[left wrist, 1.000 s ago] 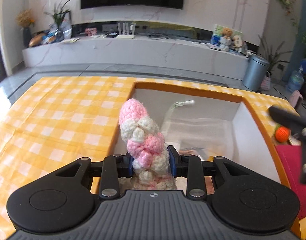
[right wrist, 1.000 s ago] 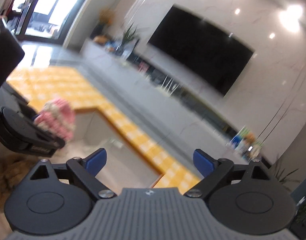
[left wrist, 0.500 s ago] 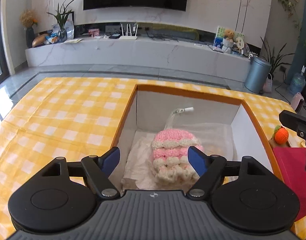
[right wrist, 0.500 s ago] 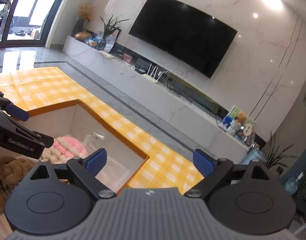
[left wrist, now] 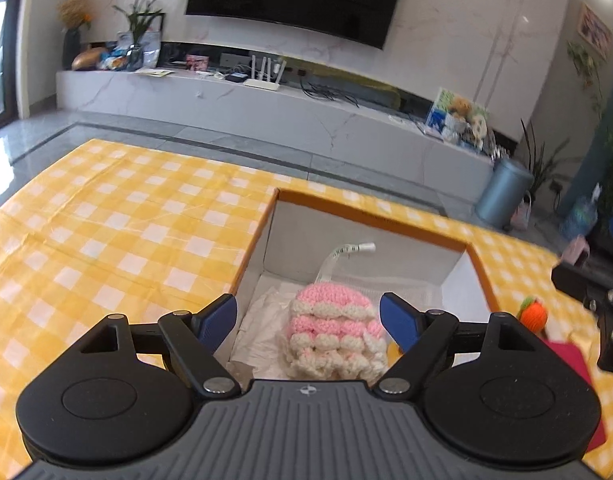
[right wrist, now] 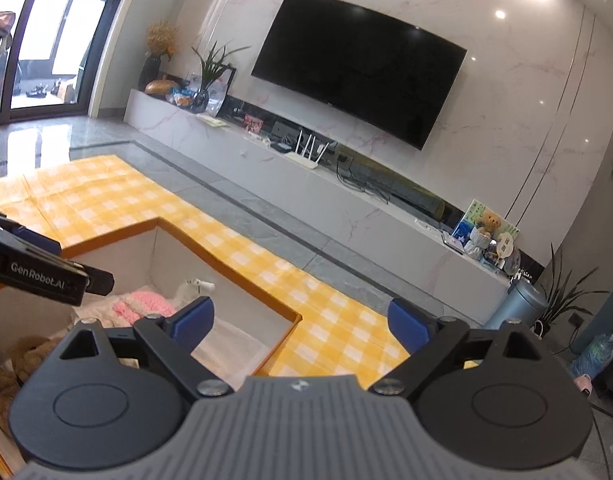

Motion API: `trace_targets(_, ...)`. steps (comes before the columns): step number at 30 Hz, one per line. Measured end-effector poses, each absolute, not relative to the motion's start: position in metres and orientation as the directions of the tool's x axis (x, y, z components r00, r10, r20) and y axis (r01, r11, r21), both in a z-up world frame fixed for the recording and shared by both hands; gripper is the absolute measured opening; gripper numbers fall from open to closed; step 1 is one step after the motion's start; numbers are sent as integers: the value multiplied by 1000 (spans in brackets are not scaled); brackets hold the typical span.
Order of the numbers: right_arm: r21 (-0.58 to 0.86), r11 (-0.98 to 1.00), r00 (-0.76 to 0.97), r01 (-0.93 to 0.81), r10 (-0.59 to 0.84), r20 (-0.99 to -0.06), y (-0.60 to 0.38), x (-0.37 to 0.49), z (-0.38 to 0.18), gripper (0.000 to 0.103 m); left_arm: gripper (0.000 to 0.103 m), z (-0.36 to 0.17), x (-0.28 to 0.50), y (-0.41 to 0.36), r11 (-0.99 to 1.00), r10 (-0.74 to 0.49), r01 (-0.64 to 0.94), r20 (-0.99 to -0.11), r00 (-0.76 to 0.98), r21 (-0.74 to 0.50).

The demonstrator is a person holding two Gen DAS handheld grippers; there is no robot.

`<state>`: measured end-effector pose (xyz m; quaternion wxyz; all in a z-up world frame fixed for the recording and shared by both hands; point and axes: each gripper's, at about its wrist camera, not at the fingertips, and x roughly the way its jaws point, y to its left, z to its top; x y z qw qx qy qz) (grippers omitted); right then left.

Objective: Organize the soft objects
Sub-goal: 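Move both open tools back over the remaining items on the mat, then grasp the yellow cloth with the right tool while the left tool grasps the orange crocheted fruit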

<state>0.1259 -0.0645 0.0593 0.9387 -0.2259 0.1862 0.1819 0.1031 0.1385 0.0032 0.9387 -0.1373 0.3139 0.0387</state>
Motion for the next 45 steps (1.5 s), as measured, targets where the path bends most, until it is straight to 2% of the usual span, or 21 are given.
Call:
trace_targets(3,-365,833,877,-415,260,-404,-70,121,61,93,95,13,97,138,958,-11,-152,-560,828,-244)
trace_targets(7,-337,855,877,-394,241,-416,-83,126,62,93,95,29,90,129,968,72,-191,-547,834,-164)
trace_targets(9,-320,877,894,-357,221,-390,-94,125,65,93,95,39,84,123,969,89,-196,-527,845,-150)
trace_targets(12,-279,906,907,-320,208,-365,-112,123,72,93,95,51,75,120,960,48,-175,-489,871,-218)
trace_targets(14,-252,922,916,-296,199,-349,-125,121,75,93,95,57,69,117,948,-22,-130,-467,884,-291)
trace_targets(16,-219,942,932,-254,178,-317,-141,118,78,93,95,62,66,111,948,-84,-73,-463,882,-311)
trace_targets(21,-133,975,944,-180,133,-301,-184,107,77,93,95,71,56,74,980,-88,1,-432,898,-198)
trace_targets(24,-130,982,950,-140,96,-298,-211,99,76,93,95,75,54,47,990,-88,32,-411,907,-140)
trace_targets(29,-135,989,960,69,-102,-259,-260,94,75,96,95,82,53,0,996,-88,79,-368,926,-41)
trace_targets(33,-185,959,924,215,-261,-280,-293,100,62,96,95,80,58,-33,990,-139,133,-389,911,-42)
trace_targets(35,-183,954,903,240,-288,-319,-311,105,53,96,95,74,62,-47,982,-189,182,-414,891,-55)
trace_targets(41,-62,974,860,220,-224,-459,-349,115,22,96,95,55,82,-80,951,-303,293,-492,816,-100)
trace_targets(45,-31,983,843,181,-172,-510,-353,122,10,96,95,47,94,-103,948,-282,317,-515,809,-20)
